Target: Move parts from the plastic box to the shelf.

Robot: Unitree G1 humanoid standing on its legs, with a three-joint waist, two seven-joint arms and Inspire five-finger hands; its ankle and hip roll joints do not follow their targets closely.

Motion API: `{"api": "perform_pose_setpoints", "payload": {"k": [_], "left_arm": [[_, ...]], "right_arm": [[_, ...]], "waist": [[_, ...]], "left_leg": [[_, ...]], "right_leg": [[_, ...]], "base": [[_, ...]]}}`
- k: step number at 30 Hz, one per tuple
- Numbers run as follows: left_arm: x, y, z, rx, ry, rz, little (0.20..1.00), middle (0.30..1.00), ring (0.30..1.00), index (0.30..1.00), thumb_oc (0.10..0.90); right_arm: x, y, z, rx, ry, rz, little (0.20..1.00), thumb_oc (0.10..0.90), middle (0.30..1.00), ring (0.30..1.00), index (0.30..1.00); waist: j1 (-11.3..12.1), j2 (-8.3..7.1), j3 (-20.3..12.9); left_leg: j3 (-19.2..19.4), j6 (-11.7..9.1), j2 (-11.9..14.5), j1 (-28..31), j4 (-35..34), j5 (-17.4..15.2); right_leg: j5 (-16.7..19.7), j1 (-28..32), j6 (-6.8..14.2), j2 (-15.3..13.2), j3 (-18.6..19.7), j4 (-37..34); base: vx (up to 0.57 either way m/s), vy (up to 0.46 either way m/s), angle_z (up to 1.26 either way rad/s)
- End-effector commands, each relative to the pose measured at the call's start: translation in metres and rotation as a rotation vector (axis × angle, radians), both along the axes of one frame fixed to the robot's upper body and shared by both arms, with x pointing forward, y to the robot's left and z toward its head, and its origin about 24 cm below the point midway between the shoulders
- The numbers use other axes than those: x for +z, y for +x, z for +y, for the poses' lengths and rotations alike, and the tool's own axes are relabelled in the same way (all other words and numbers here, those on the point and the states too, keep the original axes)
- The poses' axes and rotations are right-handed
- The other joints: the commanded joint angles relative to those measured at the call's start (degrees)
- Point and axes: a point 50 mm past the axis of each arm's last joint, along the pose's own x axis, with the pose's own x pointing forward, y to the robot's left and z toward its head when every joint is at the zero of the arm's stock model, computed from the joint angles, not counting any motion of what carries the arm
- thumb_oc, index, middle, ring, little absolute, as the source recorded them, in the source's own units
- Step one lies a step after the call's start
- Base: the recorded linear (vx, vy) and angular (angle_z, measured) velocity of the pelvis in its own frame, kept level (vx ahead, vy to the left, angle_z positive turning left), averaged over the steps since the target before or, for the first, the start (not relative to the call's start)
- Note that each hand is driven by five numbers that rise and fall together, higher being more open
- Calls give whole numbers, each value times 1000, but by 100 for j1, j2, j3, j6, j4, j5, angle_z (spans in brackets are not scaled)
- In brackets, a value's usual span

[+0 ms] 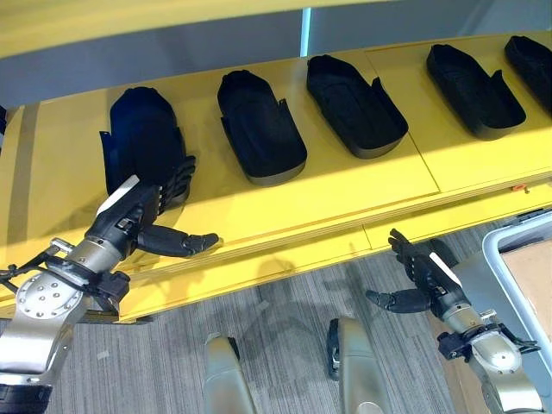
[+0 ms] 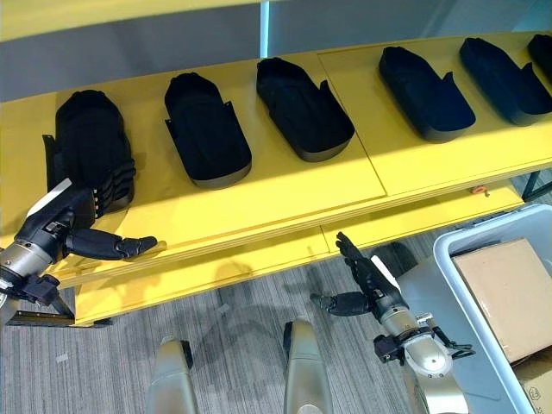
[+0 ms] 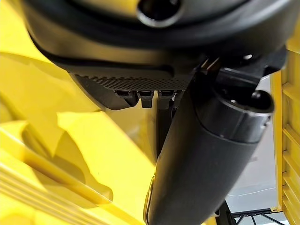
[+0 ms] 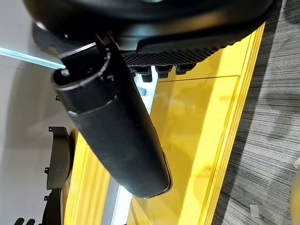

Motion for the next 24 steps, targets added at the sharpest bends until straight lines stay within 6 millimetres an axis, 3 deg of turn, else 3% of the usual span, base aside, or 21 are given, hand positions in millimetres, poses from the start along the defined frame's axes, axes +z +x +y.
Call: {"api": "perform_pose_setpoints", "payload": {"k": [1,9,13,24], "left_arm": [[46,-2,-15,-105,41,-214,1000,1000,1000,1000,900],[64,0,-15,-72,41,-341,1000,1000,1000,1000,900],[85,-7,-5,22,152,-467,1000,1000,1000,1000,900],[117,-29,12,153,270,-648,1000,1000,1000,1000,900]], "right_arm": [[42,5,-5,12,-26,-234,1000,900,1000,1000,1000],[44,7,-4,16,-24,-248,1000,900,1000,1000,1000],[48,8,-6,21,-25,-264,1000,900,1000,1000,1000],[54,8,-7,39,-34,-291,1000,900,1000,1000,1000]], "waist": [[-61,26,-380],[-54,41,-401],[-27,62,-415],[8,107,-447]], "left_leg": [[64,524,-194,-157,136,229],[51,535,-202,-171,170,213],[48,544,-216,-176,182,196],[56,559,-222,-202,189,186]], "right_leg": [[337,467,0,-34,171,-642],[320,468,-1,-43,155,-621],[317,487,-3,-41,161,-632],[333,465,-1,-55,171,-654]], "base": [[0,0,0],[0,0,0],[0,0,0],[0,0,0]]}}
